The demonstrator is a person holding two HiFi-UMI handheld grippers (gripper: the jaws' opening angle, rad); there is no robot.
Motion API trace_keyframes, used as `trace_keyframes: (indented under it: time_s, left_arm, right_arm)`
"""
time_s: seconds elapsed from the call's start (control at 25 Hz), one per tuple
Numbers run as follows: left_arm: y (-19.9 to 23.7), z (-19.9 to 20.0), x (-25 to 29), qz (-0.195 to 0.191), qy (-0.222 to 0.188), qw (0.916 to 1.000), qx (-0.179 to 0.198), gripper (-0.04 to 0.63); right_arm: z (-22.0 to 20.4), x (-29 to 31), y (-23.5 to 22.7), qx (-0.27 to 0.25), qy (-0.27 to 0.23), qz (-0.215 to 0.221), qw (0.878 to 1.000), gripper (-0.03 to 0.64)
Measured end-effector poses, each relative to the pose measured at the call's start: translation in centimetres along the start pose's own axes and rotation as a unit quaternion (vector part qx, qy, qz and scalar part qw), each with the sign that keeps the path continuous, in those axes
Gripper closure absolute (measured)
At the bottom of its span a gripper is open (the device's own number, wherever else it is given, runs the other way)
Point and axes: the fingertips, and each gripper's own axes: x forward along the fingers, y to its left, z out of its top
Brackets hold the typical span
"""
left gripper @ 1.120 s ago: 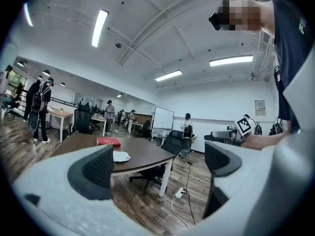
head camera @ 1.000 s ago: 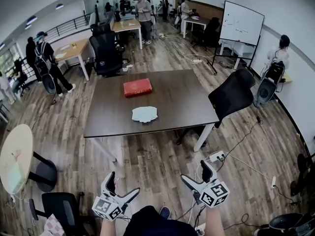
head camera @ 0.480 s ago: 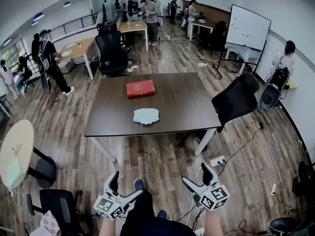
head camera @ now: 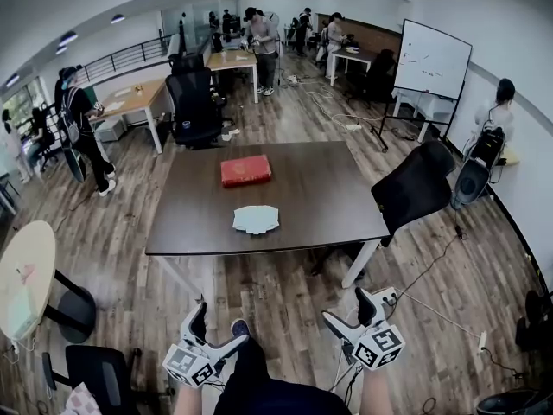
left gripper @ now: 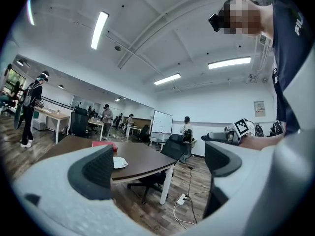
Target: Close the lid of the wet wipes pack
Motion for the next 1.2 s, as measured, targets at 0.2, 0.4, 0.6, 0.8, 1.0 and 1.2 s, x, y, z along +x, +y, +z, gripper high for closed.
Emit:
trace_keyframes:
  time_s: [0.2,0.4,0.6,0.8,1.0,1.2]
  left_arm:
    - [3.1,0.5,1.0,0.011,-0.002,0.9999,0.005,0.029]
    - [5.9,0.5,2.8,0.016,-0.002,0.9999,-0.001,0.029]
    - [8.7,0.6,5.6,0.014,0.001,0.9999,0.0,0.029]
    - [11.7,1.3,8.6,0.008,0.012,0.9999,-0.003,0.029]
    - [15.7,2.4,11.8,0.006,0.018,0.9998,-0.008,0.031]
    - [20.6,3.4,14.7,-0.004,0.03,0.9995,-0.01,0.032]
  right_arm:
    - [0.7,3.1,0.1,-0.009,-0.001,0.01,1.0,0.129]
    - [0.7,6.4,-0.4,-0.017,0.006,0.018,1.0,0.129]
    - [0.4,9.8,-1.7,-0.018,0.016,0.021,0.999,0.13]
    - [1.0,13.8,-3.1,-0.015,0.026,0.022,0.999,0.13]
    - [2.0,18.4,-4.8,-0.012,0.034,0.017,0.999,0.13]
    - [3.0,24.4,-5.8,-0.007,0.038,0.012,0.999,0.132]
